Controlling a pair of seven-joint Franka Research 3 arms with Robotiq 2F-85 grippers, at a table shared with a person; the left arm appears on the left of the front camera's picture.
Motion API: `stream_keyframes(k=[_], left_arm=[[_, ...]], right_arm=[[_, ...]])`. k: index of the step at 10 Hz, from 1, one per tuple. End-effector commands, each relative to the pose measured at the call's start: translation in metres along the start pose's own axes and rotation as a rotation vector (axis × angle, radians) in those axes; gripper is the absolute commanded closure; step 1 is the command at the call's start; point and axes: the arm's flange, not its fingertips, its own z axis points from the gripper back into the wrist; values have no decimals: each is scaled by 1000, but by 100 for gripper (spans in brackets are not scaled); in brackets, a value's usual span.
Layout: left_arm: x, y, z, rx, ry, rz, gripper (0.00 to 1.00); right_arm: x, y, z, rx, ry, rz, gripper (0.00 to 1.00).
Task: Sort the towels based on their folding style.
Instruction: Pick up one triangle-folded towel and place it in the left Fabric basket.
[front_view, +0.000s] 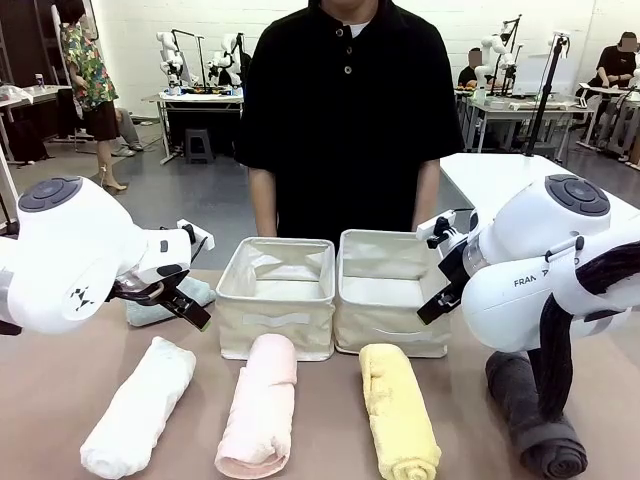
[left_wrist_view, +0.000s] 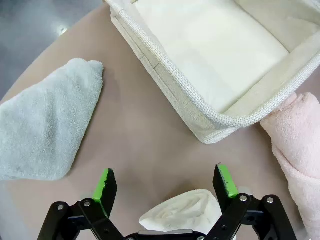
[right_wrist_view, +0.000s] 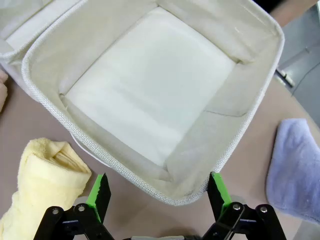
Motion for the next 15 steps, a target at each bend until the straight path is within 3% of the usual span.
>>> stream_keyframes(k=[1, 9, 11, 15], left_arm=[[0, 0, 0, 0, 0, 0, 0], [0, 0, 0, 0, 0, 0, 0], [25, 8, 107, 61, -124, -140, 0], [59, -5, 284, 147, -167, -333, 0]], right_arm=[[0, 0, 0, 0, 0, 0, 0], [0, 0, 0, 0, 0, 0, 0], [23, 16, 107, -138, -62, 26, 0], [42, 45, 286, -288, -71, -38, 0]])
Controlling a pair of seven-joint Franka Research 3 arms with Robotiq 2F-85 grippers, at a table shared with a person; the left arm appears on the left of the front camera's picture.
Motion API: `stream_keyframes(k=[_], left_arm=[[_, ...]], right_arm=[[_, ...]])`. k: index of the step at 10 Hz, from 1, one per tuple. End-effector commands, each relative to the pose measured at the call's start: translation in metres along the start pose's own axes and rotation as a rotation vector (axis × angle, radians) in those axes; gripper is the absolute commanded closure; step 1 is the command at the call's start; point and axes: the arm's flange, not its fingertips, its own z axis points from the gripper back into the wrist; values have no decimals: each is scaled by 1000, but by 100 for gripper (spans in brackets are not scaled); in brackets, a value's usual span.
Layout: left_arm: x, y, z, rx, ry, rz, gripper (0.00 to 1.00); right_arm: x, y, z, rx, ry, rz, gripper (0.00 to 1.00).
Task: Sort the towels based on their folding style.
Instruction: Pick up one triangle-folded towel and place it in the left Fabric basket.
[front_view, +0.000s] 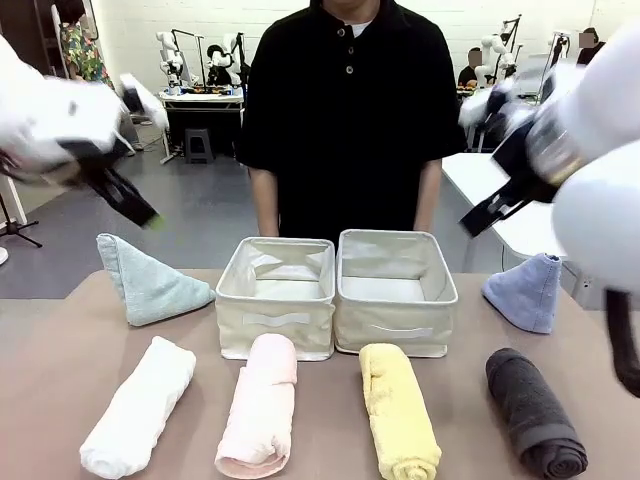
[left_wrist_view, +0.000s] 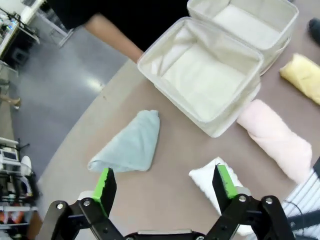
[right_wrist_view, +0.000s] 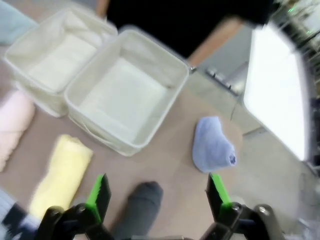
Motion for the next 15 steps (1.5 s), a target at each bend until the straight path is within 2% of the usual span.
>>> stream_keyframes(k=[1, 2, 3, 8, 9, 11, 13, 15], left_arm=[[24, 3, 28, 23, 14, -60, 0], [25, 2, 34, 33, 22, -71, 0], [13, 2, 37, 13, -6, -25, 0], [14, 2, 39, 8, 12, -32, 0], [-4, 51, 38, -262, -57, 26, 0], [-28, 110, 27, -522, -134, 91, 0], [-59, 160, 14, -683, -195, 176, 0], [-113, 207, 10, -705, -227, 295, 0]], right_arm=[[14, 9, 43, -42, 25, -16, 0], [12, 13, 46, -77, 51, -14, 0], [3, 2, 44, -26, -1, -6, 0], [3, 2, 49, -28, 16, -12, 0], [8, -70, 43, 348, 36, -118, 0], [-13, -154, 8, 631, 19, -311, 0], [-48, -203, -4, 743, -31, -413, 0], [-104, -252, -6, 913, -41, -465, 0]])
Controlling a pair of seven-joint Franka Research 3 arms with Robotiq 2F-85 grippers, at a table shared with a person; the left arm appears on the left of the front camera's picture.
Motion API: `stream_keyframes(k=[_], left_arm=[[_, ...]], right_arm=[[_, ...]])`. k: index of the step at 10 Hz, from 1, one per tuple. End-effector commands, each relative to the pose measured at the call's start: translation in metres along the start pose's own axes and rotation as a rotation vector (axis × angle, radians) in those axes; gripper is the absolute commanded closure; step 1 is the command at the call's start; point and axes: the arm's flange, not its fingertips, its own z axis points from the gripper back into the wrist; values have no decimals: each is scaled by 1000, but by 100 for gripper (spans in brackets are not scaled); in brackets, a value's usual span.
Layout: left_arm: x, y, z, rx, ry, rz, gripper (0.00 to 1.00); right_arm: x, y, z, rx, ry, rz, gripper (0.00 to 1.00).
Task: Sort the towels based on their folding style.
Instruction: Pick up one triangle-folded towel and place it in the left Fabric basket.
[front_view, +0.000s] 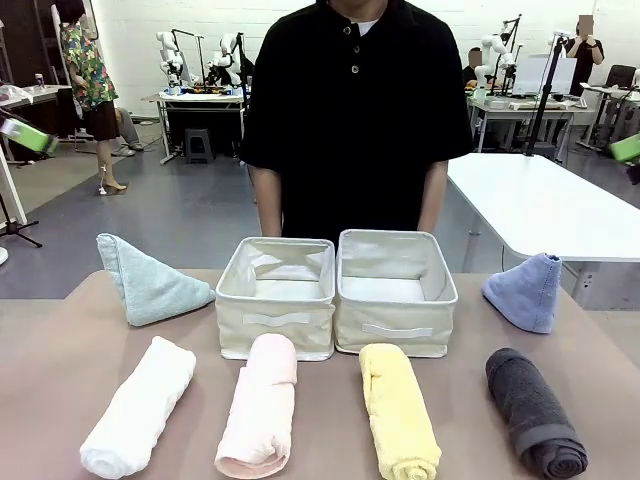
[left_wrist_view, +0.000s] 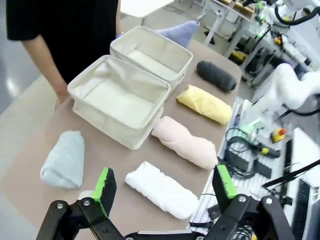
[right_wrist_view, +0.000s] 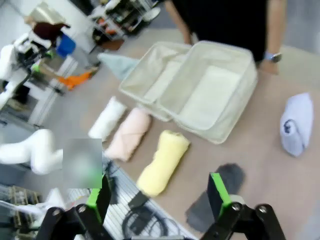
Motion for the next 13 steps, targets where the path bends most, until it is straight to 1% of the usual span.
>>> stream_keyframes(k=[1, 2, 4, 5, 6, 7, 8, 11, 12, 13], left_arm=[[-17, 31, 31, 34, -21, 91, 0], [-30, 35, 49, 57, -39, 102, 0], [-48, 35, 79, 95, -34, 128, 0], [-60, 32, 92, 101, -37, 127, 0], [-72, 30, 102, 103, -33, 89, 0], [-84, 31, 111, 102, -24, 51, 0], [-92, 30, 117, 106, -13, 39, 0], [-106, 31, 135, 111, -4, 15, 0], [-108, 30, 135, 103, -3, 5, 0], [-108, 28, 128, 115, -14, 38, 0]], right_arm=[[-18, -27, 35, 59, 6, -56, 0], [-31, -37, 52, 57, -31, -63, 0], [-56, -46, 86, 49, -76, -39, 0], [-68, -49, 104, 26, -106, 12, 0], [-77, -53, 119, 17, -139, 51, 0], [-86, -55, 131, 3, -152, 118, 0], [-94, -55, 140, -6, -155, 178, 0], [-108, -60, 155, 4, -167, 191, 0], [-109, -60, 155, 6, -166, 199, 0], [-102, -57, 140, 25, -149, 249, 0]])
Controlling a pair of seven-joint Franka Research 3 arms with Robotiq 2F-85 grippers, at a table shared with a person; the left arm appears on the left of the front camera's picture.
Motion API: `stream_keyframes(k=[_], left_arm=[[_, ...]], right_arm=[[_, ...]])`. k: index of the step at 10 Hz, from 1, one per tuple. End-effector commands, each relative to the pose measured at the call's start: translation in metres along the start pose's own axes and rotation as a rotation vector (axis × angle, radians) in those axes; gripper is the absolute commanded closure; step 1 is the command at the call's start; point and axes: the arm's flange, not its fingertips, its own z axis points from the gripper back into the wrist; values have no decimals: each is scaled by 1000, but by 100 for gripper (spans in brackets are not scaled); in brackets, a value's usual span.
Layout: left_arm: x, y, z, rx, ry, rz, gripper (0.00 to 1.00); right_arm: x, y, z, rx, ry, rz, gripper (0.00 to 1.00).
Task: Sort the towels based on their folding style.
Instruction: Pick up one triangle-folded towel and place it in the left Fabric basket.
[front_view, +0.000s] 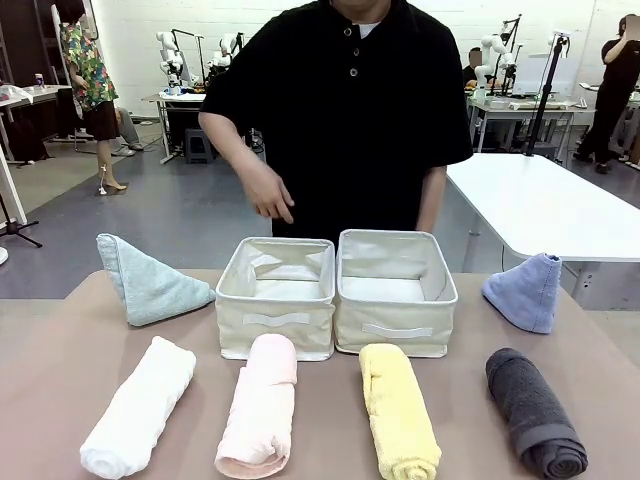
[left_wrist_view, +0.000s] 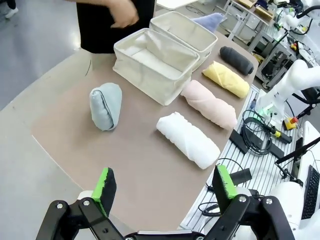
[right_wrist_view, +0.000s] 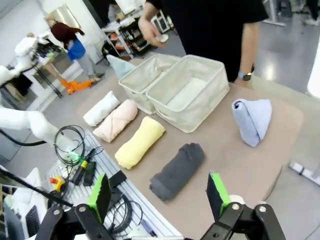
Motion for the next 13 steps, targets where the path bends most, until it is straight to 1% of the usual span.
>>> stream_keyframes(k=[1, 13], left_arm=[[4, -1, -3, 1, -8, 3, 0], [4, -1, -3, 1, -8, 3, 0]], right_arm=[[-1, 1, 4, -17, -1, -16, 0], [-1, 1, 4, -17, -1, -16, 0]])
